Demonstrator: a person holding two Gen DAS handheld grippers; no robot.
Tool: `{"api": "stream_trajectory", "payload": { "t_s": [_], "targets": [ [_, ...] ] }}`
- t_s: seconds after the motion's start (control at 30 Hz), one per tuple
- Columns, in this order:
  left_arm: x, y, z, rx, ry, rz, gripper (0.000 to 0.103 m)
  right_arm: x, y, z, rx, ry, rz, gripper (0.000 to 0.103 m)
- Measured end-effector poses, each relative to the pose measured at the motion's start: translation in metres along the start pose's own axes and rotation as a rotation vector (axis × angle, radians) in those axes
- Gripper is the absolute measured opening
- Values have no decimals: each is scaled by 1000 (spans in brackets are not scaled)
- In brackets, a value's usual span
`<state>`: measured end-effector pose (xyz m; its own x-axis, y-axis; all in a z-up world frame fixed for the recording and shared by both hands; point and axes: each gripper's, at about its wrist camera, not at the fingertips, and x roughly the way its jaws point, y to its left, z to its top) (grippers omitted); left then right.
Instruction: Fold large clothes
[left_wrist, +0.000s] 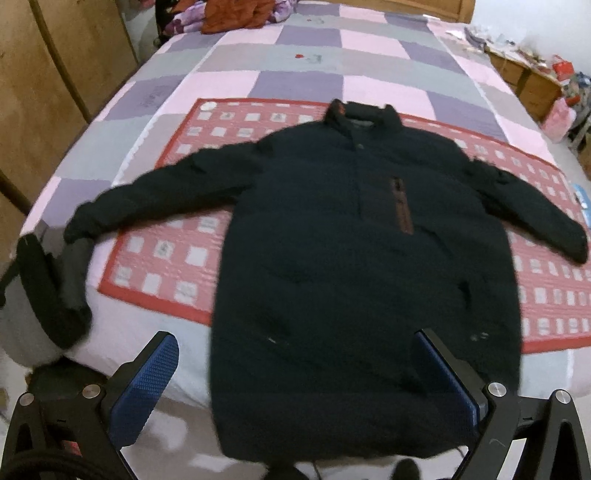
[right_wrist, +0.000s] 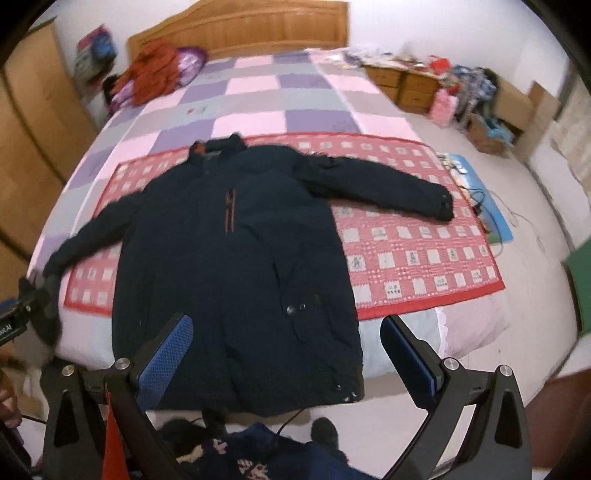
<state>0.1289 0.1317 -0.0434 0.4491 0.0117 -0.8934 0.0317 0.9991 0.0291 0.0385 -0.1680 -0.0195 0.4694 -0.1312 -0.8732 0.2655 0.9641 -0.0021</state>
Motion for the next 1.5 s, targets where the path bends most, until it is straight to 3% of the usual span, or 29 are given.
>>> {"api": "stream_trajectory", "payload": {
  "t_s": [0.17,0.4,0.5,0.67,0.83,0.97,1.07,1.17,1.23,1.3,1.33,1.37,1.47,1.5],
  "targets": [
    [35,19,18,28,3,26,103,-5,5,0,32,-107,-49,103],
    [73,-11,13,0,35,68,103,51,-19,19,-73,-92,-66,103],
    [98,-33,2,-19,70,105,103,95,-36,28,-128,-95,-32,103],
    [160,-66,-17,-50,104,71,103,187,-50,28,-175,-26,11,103],
    [245,-88,-23,0,105,22,103,281,-19,10,-263,5,51,103],
    [310,-91,-20,100,68,56,103,340,17,1,-295,-21,63,103],
    [350,-68,-16,127,35,106,103,377,33,0,-317,-33,49,103],
    [363,-25,-13,95,-24,68,103,413,27,1,-401,-68,2,103],
    [367,13,-12,53,-44,138,103,423,-16,9,-341,-108,-74,103],
    [367,42,-13,19,-43,103,103,422,-56,13,-249,-94,-81,103],
    [366,56,-12,16,-33,71,103,422,-74,14,-227,-69,-14,103],
    [365,60,-8,37,-31,91,103,423,-78,15,-224,-46,6,103],
    [352,56,16,50,-76,91,103,413,-51,29,-316,-49,-86,103],
    [351,53,27,48,-98,67,103,408,-40,35,-331,-82,-74,103]
  ]
}}
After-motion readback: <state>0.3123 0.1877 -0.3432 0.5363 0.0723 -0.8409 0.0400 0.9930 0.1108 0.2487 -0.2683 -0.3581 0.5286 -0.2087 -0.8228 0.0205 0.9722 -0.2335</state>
